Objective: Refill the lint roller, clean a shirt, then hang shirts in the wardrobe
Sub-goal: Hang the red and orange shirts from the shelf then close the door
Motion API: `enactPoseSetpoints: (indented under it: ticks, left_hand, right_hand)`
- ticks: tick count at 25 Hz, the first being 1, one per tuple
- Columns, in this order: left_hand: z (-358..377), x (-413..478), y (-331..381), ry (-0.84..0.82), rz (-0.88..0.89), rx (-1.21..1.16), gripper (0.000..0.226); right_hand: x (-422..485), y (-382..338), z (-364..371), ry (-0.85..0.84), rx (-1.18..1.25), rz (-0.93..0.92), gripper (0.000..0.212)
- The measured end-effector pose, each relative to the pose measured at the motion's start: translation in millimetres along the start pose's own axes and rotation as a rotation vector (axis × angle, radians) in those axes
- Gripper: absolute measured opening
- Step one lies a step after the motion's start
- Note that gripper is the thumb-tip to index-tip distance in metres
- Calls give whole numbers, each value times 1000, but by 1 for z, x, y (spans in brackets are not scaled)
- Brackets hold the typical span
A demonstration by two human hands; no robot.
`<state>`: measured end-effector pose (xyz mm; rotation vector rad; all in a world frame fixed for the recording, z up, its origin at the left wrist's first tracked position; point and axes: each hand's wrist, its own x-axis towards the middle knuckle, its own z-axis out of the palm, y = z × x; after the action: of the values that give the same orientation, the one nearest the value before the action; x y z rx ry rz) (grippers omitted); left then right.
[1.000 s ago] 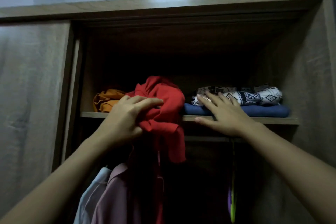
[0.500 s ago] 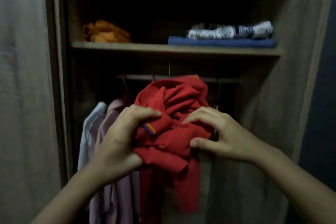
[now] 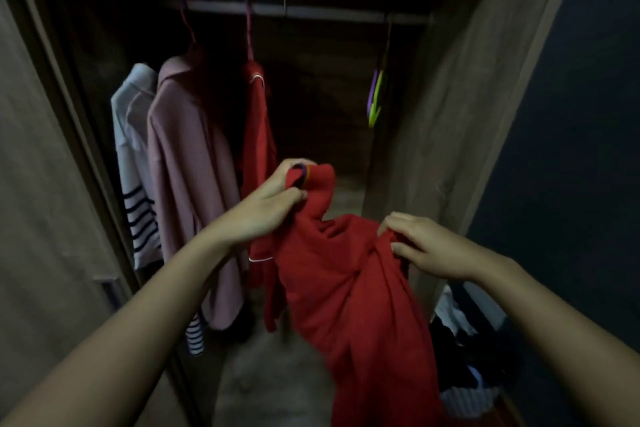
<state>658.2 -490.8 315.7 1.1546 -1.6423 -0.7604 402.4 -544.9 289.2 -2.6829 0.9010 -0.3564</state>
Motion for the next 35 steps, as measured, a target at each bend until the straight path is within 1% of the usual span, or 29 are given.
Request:
enactPoseSetpoints:
  ticks: [2, 4, 5, 6, 8, 9, 10, 11, 12, 14, 17, 19, 20, 22, 24, 25, 27, 29, 31, 33, 34, 35]
  left_hand:
    - [0, 11, 5, 81, 136, 177, 25]
    - [-1, 17, 12, 182, 210, 305, 21]
    - [0, 20, 17, 218, 232, 313, 19]
    - [3, 21, 23, 233, 248, 284, 17]
    - [12, 24, 32, 176, 272, 203, 16]
    - [17, 24, 34, 109, 290, 209, 17]
    - [24, 22, 32, 39, 301, 233, 16]
    - [30, 19, 29, -3, 302, 254, 15]
    - [33, 17, 24, -8, 298, 266, 13]
    - [33, 17, 17, 55, 307, 298, 13]
    - [20, 20, 16, 153, 335, 459, 16]
    - [9, 28, 14, 155, 292, 489, 16]
    - [4, 32, 11, 133, 255, 433, 14]
    - [-2, 33, 8, 91, 177, 180, 9]
    - [-4, 29, 6, 72, 141, -54, 14]
    - [-5, 28, 5, 55, 159, -79, 18]
    - [-9, 27, 2, 22, 211, 15, 26]
    - [-13, 30, -2, 57, 231, 175, 27]
    - [-11, 31, -1, 113, 226, 232, 28]
    - [-6, 31, 4, 121, 248, 112, 35]
    - [-2, 31, 9, 90, 263, 38, 37]
    - [2, 30, 15, 53, 278, -14, 37]
  right_hand:
    - [-4, -3, 8, -33, -14, -10, 21]
    - [-8, -5, 16, -37, 3, 1, 35]
    - [-8, -8, 18, 2, 55, 21, 43]
    - [-8, -12, 19, 75, 143, 51, 50]
    - [-4, -24, 17, 275, 356, 94, 57]
    - [0, -28, 17, 359, 432, 95, 62]
    - [4, -30, 17, 404, 473, 90, 63]
    - [7, -32, 18, 412, 482, 86, 61]
    - [9, -33, 20, 401, 482, 90, 54]
    - [10, -32, 29, 383, 521, 123, 41]
    - [13, -38, 35, 387, 620, 115, 24]
    - [19, -47, 31, 369, 724, 101, 21]
    - [22, -54, 25, 370, 767, 96, 22]
    - [28, -64, 13, 398, 827, 97, 22]
    - [33, -70, 6, 420, 807, 89, 12]
    - [34, -72, 3, 415, 768, 83, 8]
    - [36, -71, 1, 396, 699, 91, 8]
    - [37, -69, -5, 419, 696, 114, 11]
    - [36, -68, -11, 397, 753, 131, 12]
    - [36, -67, -6, 286, 897, 197, 18]
    - [36, -66, 2, 234, 970, 257, 21]
    - [35, -62, 12, 191, 976, 316, 21]
